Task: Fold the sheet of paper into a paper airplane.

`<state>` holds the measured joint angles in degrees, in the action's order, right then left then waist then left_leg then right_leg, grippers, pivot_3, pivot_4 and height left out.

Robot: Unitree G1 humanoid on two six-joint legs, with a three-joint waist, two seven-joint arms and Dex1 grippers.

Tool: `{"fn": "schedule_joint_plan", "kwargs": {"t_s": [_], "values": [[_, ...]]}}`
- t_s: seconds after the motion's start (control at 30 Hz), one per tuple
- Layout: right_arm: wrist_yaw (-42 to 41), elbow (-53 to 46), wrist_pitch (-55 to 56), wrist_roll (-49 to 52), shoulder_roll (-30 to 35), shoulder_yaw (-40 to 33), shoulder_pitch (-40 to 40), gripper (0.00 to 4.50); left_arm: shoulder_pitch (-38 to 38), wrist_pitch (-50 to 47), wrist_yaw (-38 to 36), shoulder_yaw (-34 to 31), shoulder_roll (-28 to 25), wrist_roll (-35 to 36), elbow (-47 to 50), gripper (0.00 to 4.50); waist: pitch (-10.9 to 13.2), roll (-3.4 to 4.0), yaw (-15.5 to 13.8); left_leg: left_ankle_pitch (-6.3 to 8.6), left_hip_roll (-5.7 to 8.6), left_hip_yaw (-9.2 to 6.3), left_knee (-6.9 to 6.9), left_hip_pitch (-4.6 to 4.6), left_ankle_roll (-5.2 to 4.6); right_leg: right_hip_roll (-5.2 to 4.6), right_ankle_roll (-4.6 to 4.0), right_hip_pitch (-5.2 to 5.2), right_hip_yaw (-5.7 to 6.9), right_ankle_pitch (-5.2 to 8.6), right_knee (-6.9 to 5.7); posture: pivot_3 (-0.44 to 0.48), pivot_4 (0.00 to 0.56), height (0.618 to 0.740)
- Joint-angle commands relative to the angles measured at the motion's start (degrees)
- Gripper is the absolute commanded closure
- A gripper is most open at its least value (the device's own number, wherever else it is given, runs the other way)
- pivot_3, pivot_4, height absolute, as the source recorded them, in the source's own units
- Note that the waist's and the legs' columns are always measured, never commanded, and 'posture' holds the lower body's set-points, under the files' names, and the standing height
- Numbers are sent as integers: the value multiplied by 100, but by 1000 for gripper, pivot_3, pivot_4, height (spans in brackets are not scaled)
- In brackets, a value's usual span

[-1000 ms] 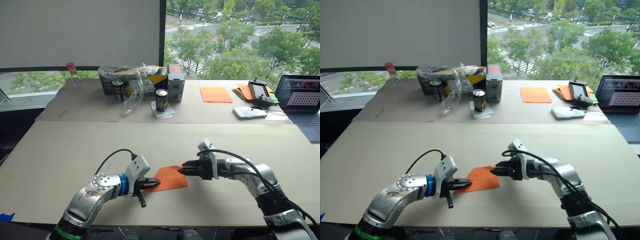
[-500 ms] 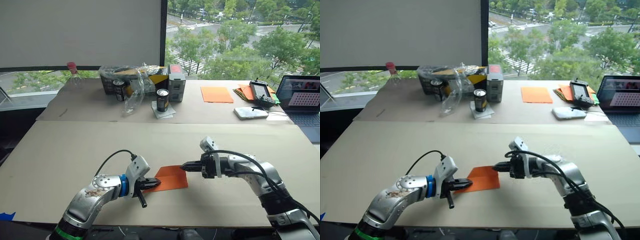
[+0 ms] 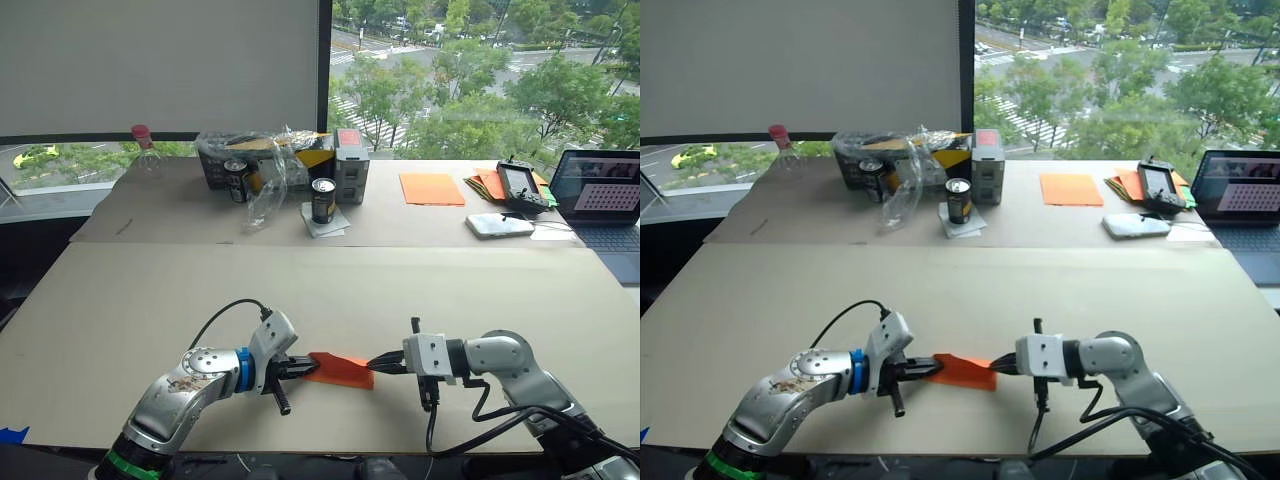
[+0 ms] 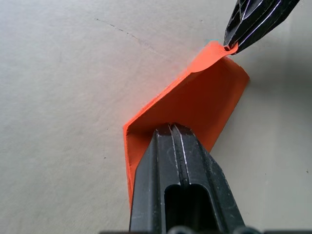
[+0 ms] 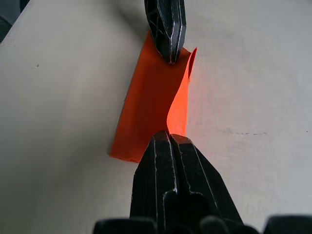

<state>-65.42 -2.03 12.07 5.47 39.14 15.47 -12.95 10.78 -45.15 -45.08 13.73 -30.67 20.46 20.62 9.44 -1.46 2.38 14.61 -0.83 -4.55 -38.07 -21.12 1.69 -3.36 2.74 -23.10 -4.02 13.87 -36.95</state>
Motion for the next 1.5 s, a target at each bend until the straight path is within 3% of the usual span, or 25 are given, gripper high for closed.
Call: {"fn": "schedule_joint_plan", "kwargs": {"t_s": [0.03, 0.43, 0.93, 1.13, 1.23, 1.3, 1.43, 1.5], "values": [[-25, -505, -560, 228, -43, 83, 166, 4451, 4, -80, -3, 139, -85, -55, -107, 4500, 0, 0, 2, 0, 0, 0, 0, 0, 0, 0, 0, 0, 0, 0, 0, 0, 150, 730], [270, -795, -1517, -47, -262, 329, 308, 4451, -15, -234, 62, 114, -63, 16, -35, 4500, -1, 0, 11, 0, -1, 0, 0, 5, 0, 2, 15, 2, 0, 10, -2, 0, 150, 730], [-150, -892, -1754, -205, -87, 811, 377, 4451, -76, -440, -58, -171, -412, 272, -6, 4500, -3, -1, 31, 0, -5, 0, 19, 14, 0, 5, 12, 1, 0, 17, -2, 0, 150, 730], [-84, -712, -1716, -372, -232, 1055, 370, 4451, 60, -992, -48, -988, -395, 1032, 101, 4500, -3, -3, 41, 0, -9, -1, 21, 19, 0, 8, 25, 2, 1, 27, -4, 0, 150, 730], [-34, -621, -1739, -449, -313, 1107, 359, 4451, 437, -1379, -171, -1955, -253, 2012, 46, 4500, -1, -7, 41, 0, -15, -2, 23, 23, 0, 14, 23, 2, 2, 28, -8, 0, 150, 730], [15, -559, -1759, -515, -357, 1111, 331, 4451, 683, -1527, -121, -2215, -145, 2364, 1, 4500, -3, -11, 32, 0, -18, -7, 23, 25, 0, 17, 22, 2, 8, 29, -11, 0, 150, 730], [53, -481, -1764, -582, -415, 1123, 280, 4451, 835, -1426, -100, -1716, -196, 2168, 54, 4500, -4, -12, 82, 1, -15, 0, 34, 63, 1, 15, 22, 39, 0, 30, -4, 0, 150, 730], [87, -477, -1795, -612, -404, 1108, 278, 4451, 876, -1094, -65, -965, -223, 1633, -12, 4500, -4, -13, 97, 3, -16, -2, 41, 90, 3, 16, 20, 66, 2, 38, 2, 0, 150, 730]]}}
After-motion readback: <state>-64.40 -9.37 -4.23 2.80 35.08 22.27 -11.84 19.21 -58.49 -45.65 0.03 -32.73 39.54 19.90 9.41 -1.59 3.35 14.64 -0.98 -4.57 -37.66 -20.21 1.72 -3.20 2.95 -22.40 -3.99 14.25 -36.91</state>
